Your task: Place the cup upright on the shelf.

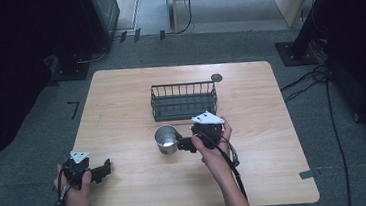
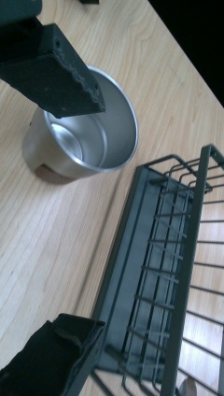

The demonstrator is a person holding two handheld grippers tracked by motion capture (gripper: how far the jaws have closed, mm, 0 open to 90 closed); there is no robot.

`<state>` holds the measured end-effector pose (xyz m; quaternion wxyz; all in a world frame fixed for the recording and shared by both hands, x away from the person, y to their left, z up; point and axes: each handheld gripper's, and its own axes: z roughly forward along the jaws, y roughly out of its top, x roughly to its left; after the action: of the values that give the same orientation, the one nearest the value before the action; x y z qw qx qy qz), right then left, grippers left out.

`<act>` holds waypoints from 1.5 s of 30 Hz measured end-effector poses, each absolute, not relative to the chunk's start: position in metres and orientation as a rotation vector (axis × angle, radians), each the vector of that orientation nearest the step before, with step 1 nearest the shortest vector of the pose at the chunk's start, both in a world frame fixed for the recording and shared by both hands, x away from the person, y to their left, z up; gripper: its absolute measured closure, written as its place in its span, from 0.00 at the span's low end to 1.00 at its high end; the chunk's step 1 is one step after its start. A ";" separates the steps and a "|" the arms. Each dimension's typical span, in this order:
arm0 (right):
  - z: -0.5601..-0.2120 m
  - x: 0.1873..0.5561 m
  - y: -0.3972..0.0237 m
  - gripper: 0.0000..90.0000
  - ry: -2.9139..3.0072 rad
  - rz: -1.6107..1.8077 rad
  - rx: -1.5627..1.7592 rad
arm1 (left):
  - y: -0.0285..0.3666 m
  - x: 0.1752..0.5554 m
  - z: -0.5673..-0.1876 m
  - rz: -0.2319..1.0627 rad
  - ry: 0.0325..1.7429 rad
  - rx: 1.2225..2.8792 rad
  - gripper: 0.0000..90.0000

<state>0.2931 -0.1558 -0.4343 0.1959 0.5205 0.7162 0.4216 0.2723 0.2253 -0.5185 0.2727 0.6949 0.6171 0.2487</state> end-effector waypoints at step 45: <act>-0.485 0.311 -0.073 0.01 2.119 1.048 1.421 | 0.225 0.272 -0.518 0.669 1.660 1.872 0.00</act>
<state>0.3107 -0.0731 -0.4847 0.1904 0.5058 0.7542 0.3729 0.2723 0.2254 -0.5185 0.2723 0.6954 0.6168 0.2486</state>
